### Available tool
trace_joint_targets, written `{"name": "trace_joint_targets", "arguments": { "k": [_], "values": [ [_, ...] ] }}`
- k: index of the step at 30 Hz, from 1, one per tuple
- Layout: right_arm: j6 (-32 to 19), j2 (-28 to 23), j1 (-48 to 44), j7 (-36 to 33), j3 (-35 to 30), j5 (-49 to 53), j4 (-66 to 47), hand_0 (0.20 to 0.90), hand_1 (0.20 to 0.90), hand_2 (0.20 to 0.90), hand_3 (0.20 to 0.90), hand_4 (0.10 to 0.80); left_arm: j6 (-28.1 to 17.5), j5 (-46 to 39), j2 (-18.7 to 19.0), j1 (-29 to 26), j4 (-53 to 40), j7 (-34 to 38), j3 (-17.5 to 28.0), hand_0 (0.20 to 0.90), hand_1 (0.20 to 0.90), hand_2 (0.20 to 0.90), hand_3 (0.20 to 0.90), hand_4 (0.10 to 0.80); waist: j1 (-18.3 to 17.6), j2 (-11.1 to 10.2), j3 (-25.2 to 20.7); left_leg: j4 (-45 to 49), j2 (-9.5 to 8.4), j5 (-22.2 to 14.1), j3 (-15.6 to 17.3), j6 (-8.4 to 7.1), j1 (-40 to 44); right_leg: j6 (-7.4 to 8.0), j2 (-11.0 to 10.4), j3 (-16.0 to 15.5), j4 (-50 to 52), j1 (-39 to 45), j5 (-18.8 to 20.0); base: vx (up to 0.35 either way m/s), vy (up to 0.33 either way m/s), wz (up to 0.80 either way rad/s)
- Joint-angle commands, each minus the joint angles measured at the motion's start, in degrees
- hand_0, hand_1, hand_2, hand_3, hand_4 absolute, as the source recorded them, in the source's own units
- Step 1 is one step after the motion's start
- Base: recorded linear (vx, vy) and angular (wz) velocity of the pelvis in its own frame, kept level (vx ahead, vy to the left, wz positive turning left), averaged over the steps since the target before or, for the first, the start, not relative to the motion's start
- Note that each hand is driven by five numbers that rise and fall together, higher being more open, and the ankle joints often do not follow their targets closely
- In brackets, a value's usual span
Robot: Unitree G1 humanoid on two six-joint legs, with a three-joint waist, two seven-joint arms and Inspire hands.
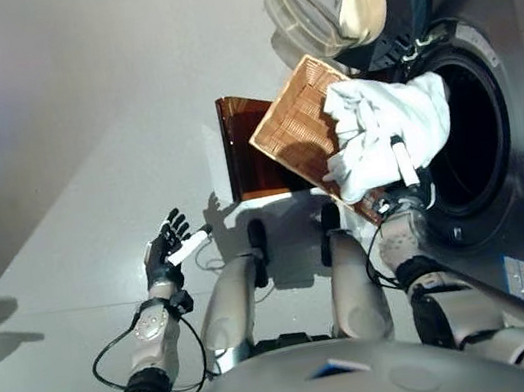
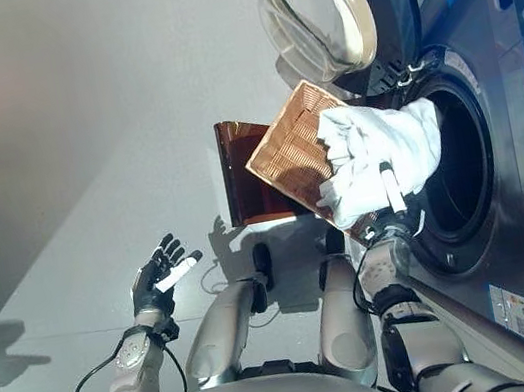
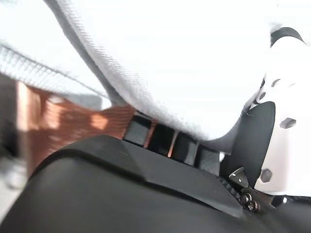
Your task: Pick up the clothes and place them into the washing machine
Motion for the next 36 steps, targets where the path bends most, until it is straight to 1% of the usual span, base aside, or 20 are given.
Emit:
{"name": "trace_joint_targets", "arguments": {
  "k": [1,3,6,14,16,18,19,21,27,30,31,33,36],
  "values": [
    [-6.5,-0.8,-0.8,6.8,-2.8,9.3,-1.5,0.2,0.2,0.2,0.2,0.3,-4.6,-2.2,-0.3,0.5,-0.7,-0.2,-0.4,0.9,0.9,0.9,0.9,0.8,0.6,2.3,-4.4,-1.4,-0.8,2.0,-0.6,-3.11,-3.5,-2.09,-0.1,-2.2,-3.3,0.9,2.1,0.0,0.0,0.0],
    [-6.9,-0.4,-1.2,8.1,-4.0,12.3,-0.4,0.2,0.2,0.2,0.2,0.3,-4.4,-2.5,-0.6,0.6,-1.0,-0.5,-1.0,0.9,0.9,0.9,0.9,0.8,0.7,2.6,-4.6,-1.2,-0.8,1.8,-0.5,-3.05,-3.8,-2.12,-0.1,-2.0,-3.0,0.6,2.1,0.0,0.0,0.0],
    [-7.2,-0.5,-1.7,8.2,-4.4,13.1,0.5,0.2,0.2,0.2,0.2,0.3,-4.4,-2.9,-0.8,0.7,-0.7,-0.7,-1.4,0.9,0.9,0.9,0.9,0.8,0.8,2.9,-4.7,-1.0,-0.79,1.7,-0.3,-3.03,-4.1,-2.12,-0.2,-1.9,-2.7,0.2,2.1,0.0,0.0,0.0],
    [-9.8,-4.3,-6.7,4.6,-8.2,13.4,2.6,0.2,0.2,0.2,0.2,0.3,-4.3,-2.9,-0.3,0.7,-0.7,-0.4,-3.0,0.9,0.9,0.9,0.9,0.8,1.1,3.8,-5.0,-0.6,-0.88,1.4,0.0,-2.97,-5.1,-2.11,-0.3,-1.4,-2.2,-1.0,2.1,-0.004,0.001,-0.03],
    [-11.4,-6.9,-9.1,2.7,-10.3,13.9,2.7,0.2,0.2,0.2,0.2,0.3,-4.3,-2.6,0.2,0.9,-1.2,-0.3,-3.2,0.9,0.9,0.9,0.9,0.8,1.4,4.3,-5.1,-0.2,-1.07,1.2,0.0,-2.96,-5.7,-2.18,-0.3,-1.2,-1.7,-1.6,1.8,-0.008,-0.003,0.02],
    [-12.4,-8.5,-10.9,1.5,-11.8,14.6,2.2,0.2,0.2,0.2,0.2,0.3,-4.3,-2.7,0.5,1.0,-1.6,-0.2,-3.3,0.9,0.9,0.9,0.9,0.8,1.7,4.8,-4.9,0.4,-1.14,1.2,0.1,-3.02,-6.3,-2.24,-0.4,-1.0,-1.1,-2.1,1.5,0.0,0.0,0.0],
    [-12.4,-8.6,-11.0,1.4,-11.9,14.5,2.2,0.2,0.2,0.2,0.2,0.3,-4.3,-2.7,0.5,0.9,-1.6,-0.2,-3.3,0.9,0.9,0.9,0.9,0.8,1.7,4.8,-4.9,0.5,-1.13,1.1,0.1,-3.02,-6.4,-2.24,-0.4,-1.0,-1.0,-2.2,1.5,0.0,0.0,0.0],
    [-13.8,-10.3,-13.0,0.0,-13.4,15.0,1.4,0.2,0.2,0.2,0.2,0.3,-4.4,-2.8,0.9,1.3,-2.4,-0.4,-3.8,0.9,0.9,0.9,0.9,0.8,1.9,5.7,-4.7,0.9,-1.33,1.1,0.2,-3.09,-7.1,-2.3,-0.5,-0.9,-0.2,-2.9,1.2,-0.014,-0.001,0.03],
    [-14.6,-16.4,-18.5,-5.7,-14.7,12.1,3.4,0.2,0.2,0.2,0.2,0.3,-4.2,-2.8,1.8,2.0,-3.9,-0.6,-5.0,0.9,0.9,0.9,0.9,0.8,2.7,7.8,-4.8,3.7,-1.37,0.6,0.7,-3.19,-10.1,-2.62,-0.4,-0.3,2.4,-5.7,0.2,-0.031,0.002,0.03],
    [-14.9,-19.3,-20.9,-7.7,-14.3,11.5,3.7,0.2,0.2,0.2,0.2,0.3,-4.1,-3.2,2.5,2.3,-7.1,-1.3,-5.7,0.9,0.9,0.9,0.9,0.8,2.8,8.4,-4.5,8.1,-1.01,-0.5,0.9,-3.38,-13.0,-3.2,-0.1,0.1,6.3,-8.4,-1.2,-0.034,-0.029,0.06],
    [-15.1,-20.0,-21.6,-8.1,-14.1,11.4,3.6,0.2,0.2,0.2,0.2,0.3,-4.2,-3.3,2.8,2.4,-7.8,-1.3,-5.8,0.9,0.9,0.9,0.9,0.8,2.9,8.4,-4.6,10.3,-1.06,-2.3,0.4,-3.62,-13.6,-3.12,0.2,0.6,8.3,-8.9,-2.8,0.027,-0.052,0.06],
    [-15.4,-21.5,-22.6,-9.1,-13.8,10.8,3.8,0.2,0.2,0.2,0.2,0.3,-4.0,-3.1,3.4,2.9,-9.1,-1.4,-6.0,0.9,0.9,0.9,0.9,0.8,2.6,8.2,-4.3,14.9,-0.48,-4.3,0.8,-3.65,-16.2,-3.6,0.5,0.9,12.4,-11.3,-4.6,-0.009,-0.052,0.05],
    [-16.1,-22.3,-23.6,-10.0,-13.6,11.1,4.4,0.2,0.2,0.2,0.2,0.3,-3.5,-2.3,4.0,3.3,-9.5,-1.1,-5.9,0.9,0.9,0.9,0.9,0.8,2.4,7.5,-4.2,20.5,0.43,-6.8,1.2,-3.64,-19.4,-4.16,0.7,1.1,17.4,-14.6,-6.1,-0.051,-0.04,0.05]
  ]
}}
